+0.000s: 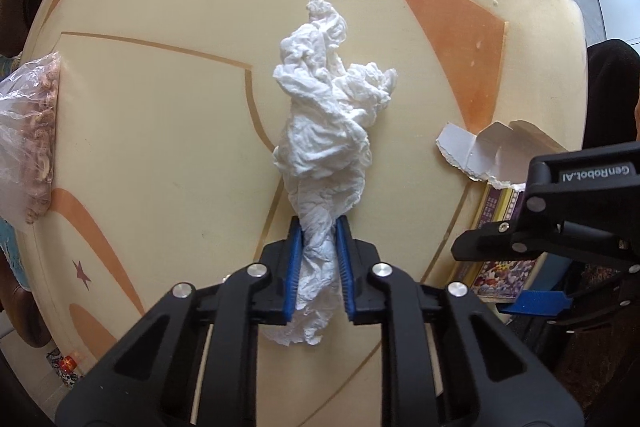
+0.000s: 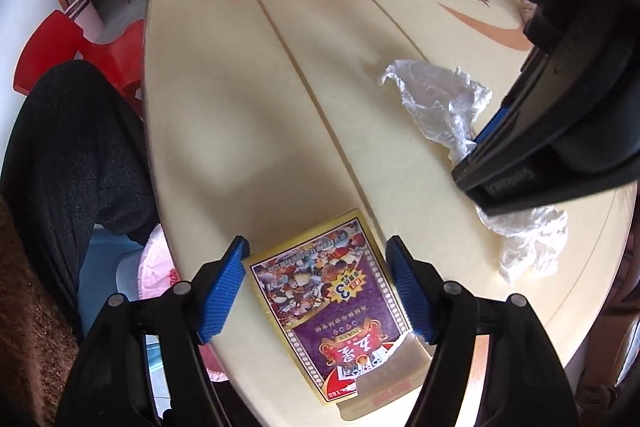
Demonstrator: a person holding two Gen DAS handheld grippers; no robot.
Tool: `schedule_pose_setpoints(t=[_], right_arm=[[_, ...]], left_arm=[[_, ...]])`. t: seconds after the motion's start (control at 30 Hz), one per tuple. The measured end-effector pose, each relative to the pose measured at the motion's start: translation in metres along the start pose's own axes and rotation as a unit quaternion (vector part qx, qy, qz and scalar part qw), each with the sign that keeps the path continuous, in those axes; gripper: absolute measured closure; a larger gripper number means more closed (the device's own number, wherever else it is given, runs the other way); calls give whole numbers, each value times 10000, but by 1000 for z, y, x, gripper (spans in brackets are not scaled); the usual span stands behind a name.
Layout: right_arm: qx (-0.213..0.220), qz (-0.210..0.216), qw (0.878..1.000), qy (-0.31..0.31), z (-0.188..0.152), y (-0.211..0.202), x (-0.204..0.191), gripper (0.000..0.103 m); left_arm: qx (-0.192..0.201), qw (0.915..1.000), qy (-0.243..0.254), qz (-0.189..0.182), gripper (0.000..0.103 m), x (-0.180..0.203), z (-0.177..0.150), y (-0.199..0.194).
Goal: Collect trash
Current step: 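Grasp the crumpled tissue with the left tool while the right tool grasps the purple card box, then carry the tissue with the left tool while the right tool carries the card box over the bin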
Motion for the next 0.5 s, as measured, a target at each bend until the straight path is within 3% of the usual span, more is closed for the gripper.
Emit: schedule_pose_setpoints(t=[0.13, 0.23, 0.37, 0.5], right_arm=[[206, -124, 9991, 348, -5, -10, 15, 35], [307, -154, 9977, 581, -9, -16, 22, 35], [464, -269, 9947, 875, -14, -23, 30, 35], [722, -444, 9879, 1302, -17, -35, 46, 35]], left_arm=[[50, 9997, -256, -38, 88, 2, 0, -1], [204, 9977, -640, 51, 90, -20, -10, -1], [506, 9924, -1123, -16, 90, -23, -16, -4], [803, 9816, -1733, -44, 90, -29, -28, -10]])
Point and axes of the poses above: each gripper's, at about its wrist camera, not at the fingertips, and y roughly the way its jaws point, x to its right, z to its top, the point moved 9 cm from there along y, roughly the way its jaws point, and after that the axes turned 14 degrees about y, right-handed, at the moved point
